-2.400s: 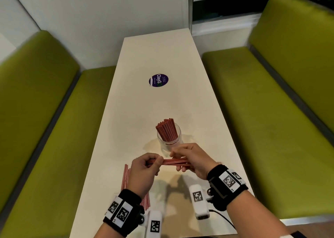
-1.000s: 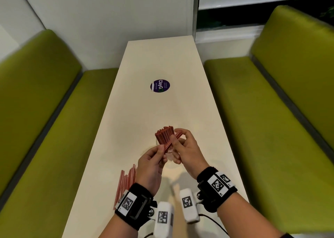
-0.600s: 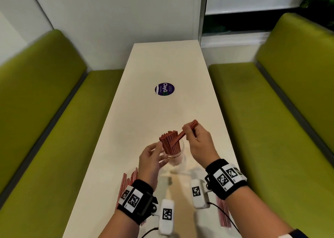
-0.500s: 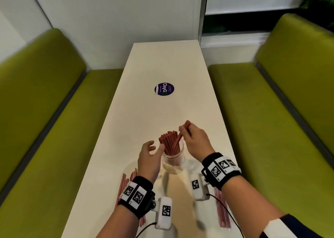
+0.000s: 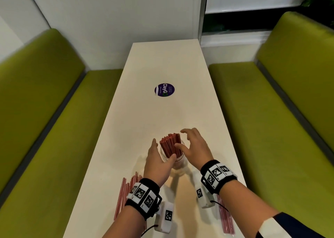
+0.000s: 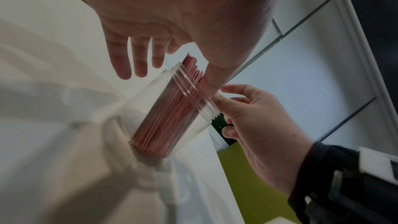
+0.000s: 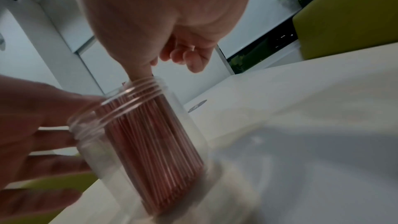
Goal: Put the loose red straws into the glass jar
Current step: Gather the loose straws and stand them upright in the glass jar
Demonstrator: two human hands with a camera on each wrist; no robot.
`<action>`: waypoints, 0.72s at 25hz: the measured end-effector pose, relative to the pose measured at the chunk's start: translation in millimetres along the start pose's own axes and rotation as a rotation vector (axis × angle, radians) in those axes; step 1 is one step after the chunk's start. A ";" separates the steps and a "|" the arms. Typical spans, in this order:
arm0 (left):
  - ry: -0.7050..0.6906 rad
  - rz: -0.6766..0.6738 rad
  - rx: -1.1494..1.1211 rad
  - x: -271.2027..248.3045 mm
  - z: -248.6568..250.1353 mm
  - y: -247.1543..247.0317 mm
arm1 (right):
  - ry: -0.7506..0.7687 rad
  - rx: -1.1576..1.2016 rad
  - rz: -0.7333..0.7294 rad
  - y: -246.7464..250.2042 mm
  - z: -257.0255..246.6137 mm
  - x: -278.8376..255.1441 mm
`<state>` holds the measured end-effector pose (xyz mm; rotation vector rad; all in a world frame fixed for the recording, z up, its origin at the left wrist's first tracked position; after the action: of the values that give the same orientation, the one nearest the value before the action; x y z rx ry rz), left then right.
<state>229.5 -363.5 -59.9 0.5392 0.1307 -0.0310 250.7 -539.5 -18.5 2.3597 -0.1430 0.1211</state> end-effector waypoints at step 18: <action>-0.509 -0.131 0.156 18.7 66.5 8.7 | -0.097 -0.041 -0.075 -7.3 -4.4 -24.4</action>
<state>256.3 -390.2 -1.4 0.6622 -0.3362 -0.3053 227.3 -529.7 -23.6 2.3270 -0.1028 -0.0330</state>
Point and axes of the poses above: each hand's wrist, its own x-axis towards the middle knuckle, its own y-axis out of the back of the hand, z = x × y, the point moved 10 cm from there along x, towards the middle knuckle, and after that the axes turned 4 degrees about -y, right-handed, at the moved point
